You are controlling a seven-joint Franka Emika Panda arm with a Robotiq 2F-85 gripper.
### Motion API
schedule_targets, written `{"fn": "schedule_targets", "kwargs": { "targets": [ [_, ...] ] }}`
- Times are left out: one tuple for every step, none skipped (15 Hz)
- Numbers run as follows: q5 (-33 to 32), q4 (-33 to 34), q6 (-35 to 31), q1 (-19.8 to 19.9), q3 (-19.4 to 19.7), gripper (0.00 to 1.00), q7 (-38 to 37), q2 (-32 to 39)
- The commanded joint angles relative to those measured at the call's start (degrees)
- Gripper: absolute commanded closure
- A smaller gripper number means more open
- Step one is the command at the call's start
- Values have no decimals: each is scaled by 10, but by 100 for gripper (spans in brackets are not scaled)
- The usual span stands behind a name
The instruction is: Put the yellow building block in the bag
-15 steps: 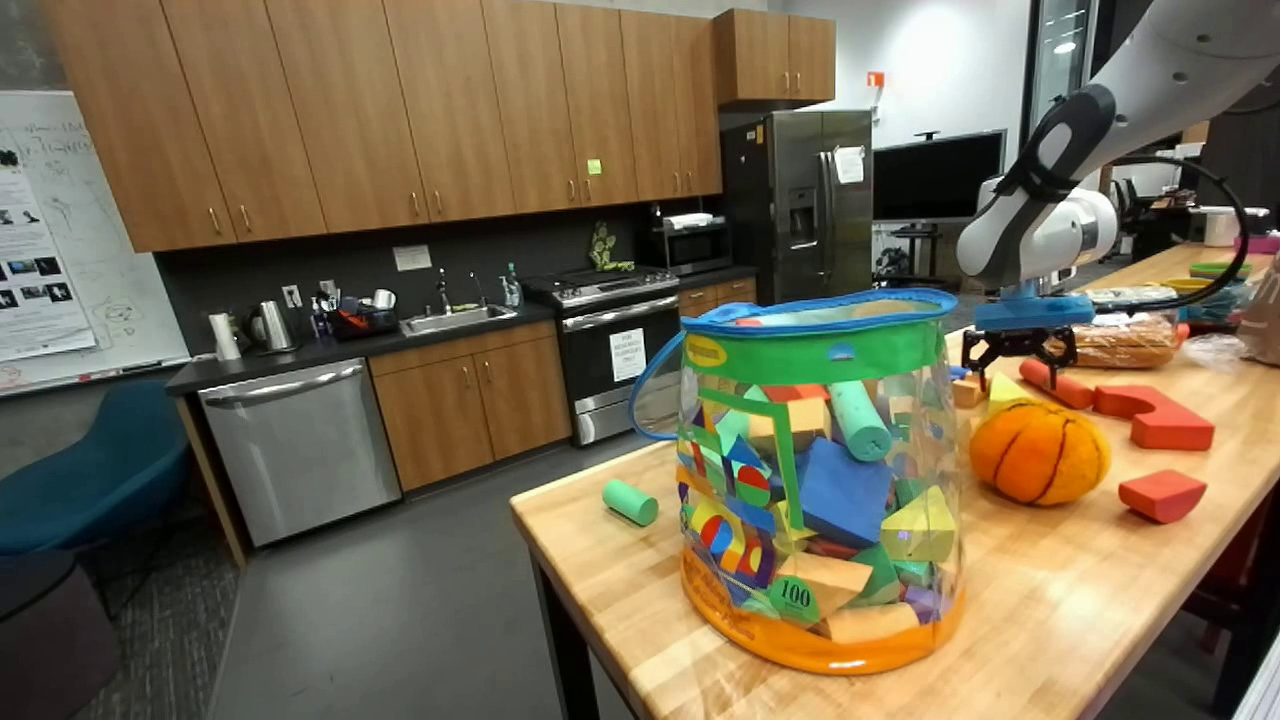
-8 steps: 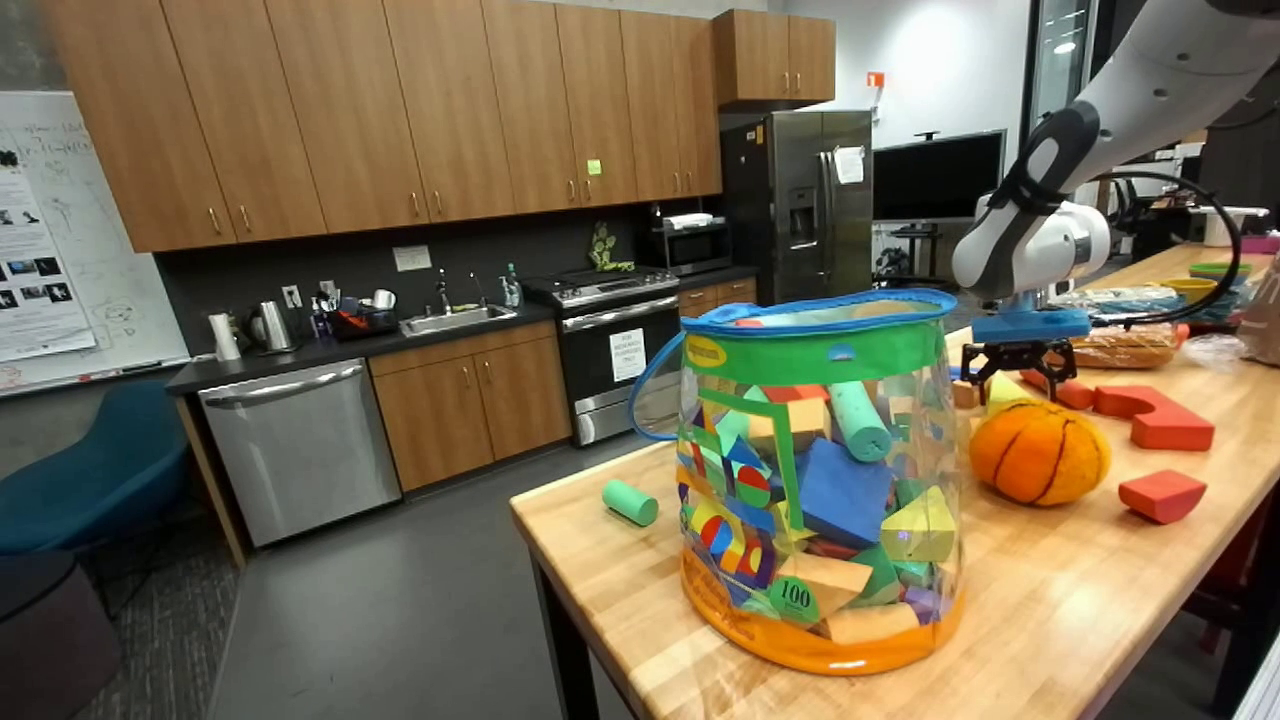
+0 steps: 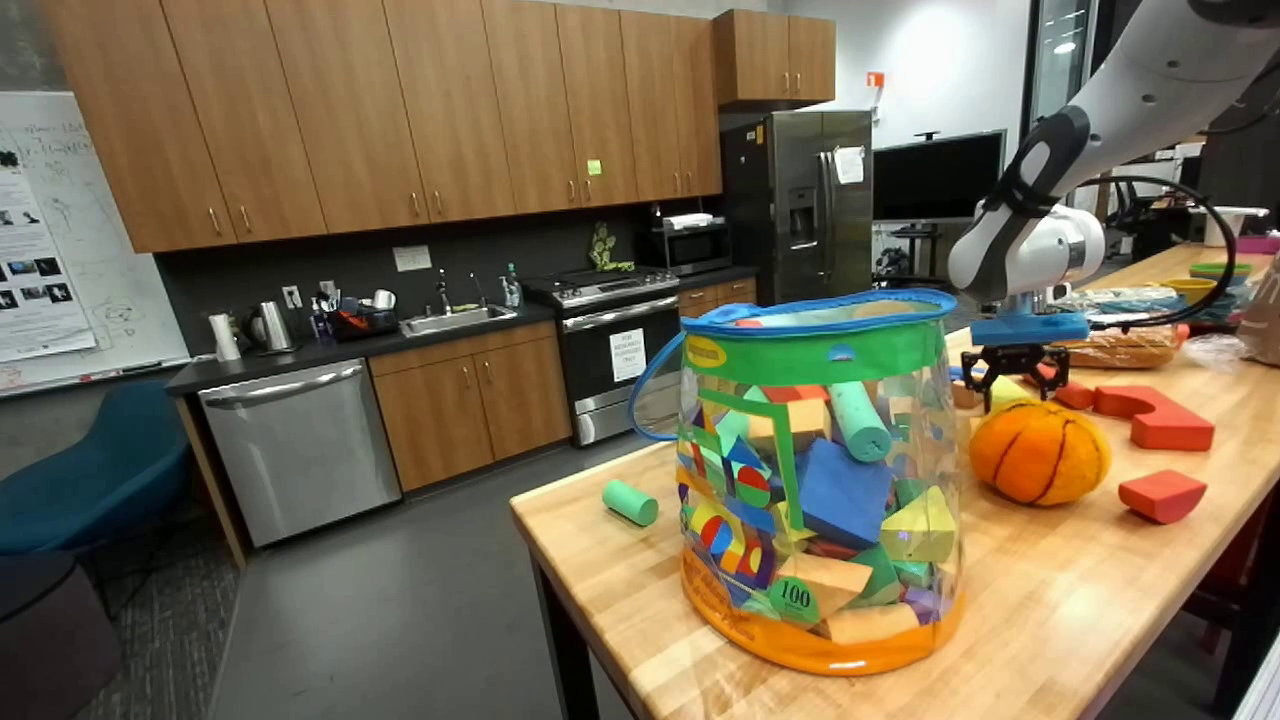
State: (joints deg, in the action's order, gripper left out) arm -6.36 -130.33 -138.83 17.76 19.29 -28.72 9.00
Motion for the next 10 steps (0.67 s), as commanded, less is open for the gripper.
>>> {"fn": "schedule_targets", "kwargs": {
  "targets": [
    [11, 15, 19, -7, 3, 55, 14, 6],
    [8, 17, 23, -8, 4, 57, 11, 5],
    [6, 19, 26, -9, 4, 57, 8, 6],
    [3, 19, 31, -10, 5, 57, 8, 5],
    [0, 19, 41, -11, 6, 57, 9, 1],
    [-7, 18, 58, -12, 7, 57, 13, -8],
    [-16, 17, 75, -12, 7, 57, 18, -16],
    [-27, 18, 93, -13, 7, 57, 24, -24],
    [-41, 17, 108, -15, 8, 57, 25, -38],
    [-56, 16, 118, -17, 8, 57, 22, -51]
  ]
}}
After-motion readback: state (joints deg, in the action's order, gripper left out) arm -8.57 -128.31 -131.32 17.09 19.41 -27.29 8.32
